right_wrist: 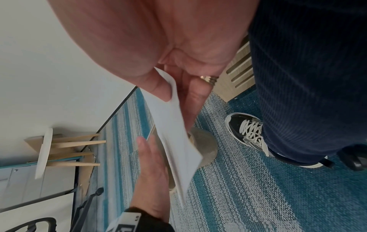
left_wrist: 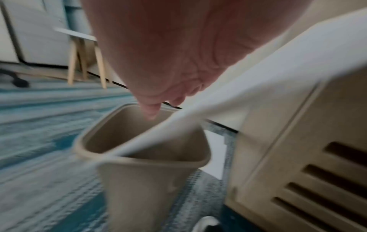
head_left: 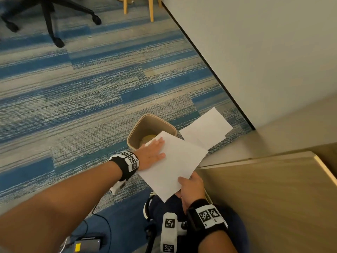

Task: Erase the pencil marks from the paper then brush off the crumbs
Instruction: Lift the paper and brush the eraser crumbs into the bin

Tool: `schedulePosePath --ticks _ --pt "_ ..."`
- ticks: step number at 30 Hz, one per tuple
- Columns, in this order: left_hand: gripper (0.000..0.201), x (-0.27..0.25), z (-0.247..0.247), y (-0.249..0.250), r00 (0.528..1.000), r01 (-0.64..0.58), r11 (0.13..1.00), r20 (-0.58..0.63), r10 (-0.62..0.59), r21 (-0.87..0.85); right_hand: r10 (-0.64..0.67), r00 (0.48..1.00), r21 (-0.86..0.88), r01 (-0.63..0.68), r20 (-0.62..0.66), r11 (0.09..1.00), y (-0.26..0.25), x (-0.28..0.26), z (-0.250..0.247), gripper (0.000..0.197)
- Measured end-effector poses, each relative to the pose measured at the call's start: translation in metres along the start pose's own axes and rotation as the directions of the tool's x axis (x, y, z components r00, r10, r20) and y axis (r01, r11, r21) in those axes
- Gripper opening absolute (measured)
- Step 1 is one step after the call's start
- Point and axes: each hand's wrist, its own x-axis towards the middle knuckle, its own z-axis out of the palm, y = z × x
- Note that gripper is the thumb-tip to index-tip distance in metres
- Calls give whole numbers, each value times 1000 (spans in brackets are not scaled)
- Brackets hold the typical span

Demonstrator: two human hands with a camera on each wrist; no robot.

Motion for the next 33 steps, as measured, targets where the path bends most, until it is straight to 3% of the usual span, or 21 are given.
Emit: schedulePosePath --ticks 2,4,6,7,9,11,13,15,16,17,19,21,22,23,24,26,27,29,31,32,33 --pt "96 0 9 6 997 -63 998 56 61 26 -21 1000 -23 21 -14 1000 0 -2 2 42" --pt "101 8 10 -5 987 144 986 59 -149 79 -28 999 -30 27 -24 999 -1 -3 1 43" --pt "98 12 2 -16 939 343 937 -12 -343 75 -23 1000 -35 23 -16 999 -3 -6 -1 41" --pt "100 13 -1 -16 950 312 949 -38 -310 54 -22 1000 -28 22 -6 999 -4 -7 -2 40" --pt "101 6 -3 3 996 85 996 -39 -85 3 -19 1000 -7 19 10 1000 -4 -6 -3 40" --pt "94 1 5 21 998 -59 998 10 59 -5 -20 1000 -18 20 1 1000 -2 -3 -1 41" --pt "87 7 12 12 993 75 995 83 -80 64 -8 1000 -10 8 -4 1000 2 -1 0 41" --pt "86 12 8 -2 949 310 950 51 -312 40 -7 1000 -13 7 -13 1000 2 -1 0 41" --pt "86 13 5 -7 938 347 938 14 -347 16 -10 1000 -16 9 -16 1000 2 -1 -1 41" --pt "85 11 4 -5 952 305 952 -24 -305 5 -12 1000 -18 11 -17 1000 2 0 -1 42" --pt "86 3 4 17 995 66 997 -71 -69 -39 -16 1000 -20 16 -21 1000 3 0 -1 42" --pt "95 -3 13 38 984 -172 984 -57 170 -48 -23 1000 -32 22 -20 999 4 0 0 42" --pt "98 0 18 37 981 -194 981 -19 194 0 -25 1000 -37 24 -19 999 4 0 0 42" --pt "101 5 21 29 991 -137 989 13 136 61 -22 1000 -42 21 -21 999 4 0 0 42" --pt "103 11 21 16 1000 0 996 6 -1 94 -19 999 -47 18 -25 999 5 1 0 41" --pt "99 13 13 -4 951 308 946 -73 -302 105 -19 1000 -48 18 -24 999 4 0 -1 39" --pt "98 14 11 -7 940 330 941 -114 -320 78 -21 1000 -43 20 -19 999 4 0 -1 39" --pt "100 8 11 12 985 102 992 -148 -91 69 -24 1000 -33 24 -7 999 4 3 -1 39" --pt "94 -1 20 37 983 -157 975 -69 169 154 -37 999 -35 37 -1 999 5 3 0 42" --pt "93 1 23 33 986 -156 969 -19 163 189 -40 999 -42 40 -4 998 5 3 0 42" --pt "97 6 21 21 999 -41 981 -14 44 188 -35 999 -49 35 -11 998 5 3 -1 41"
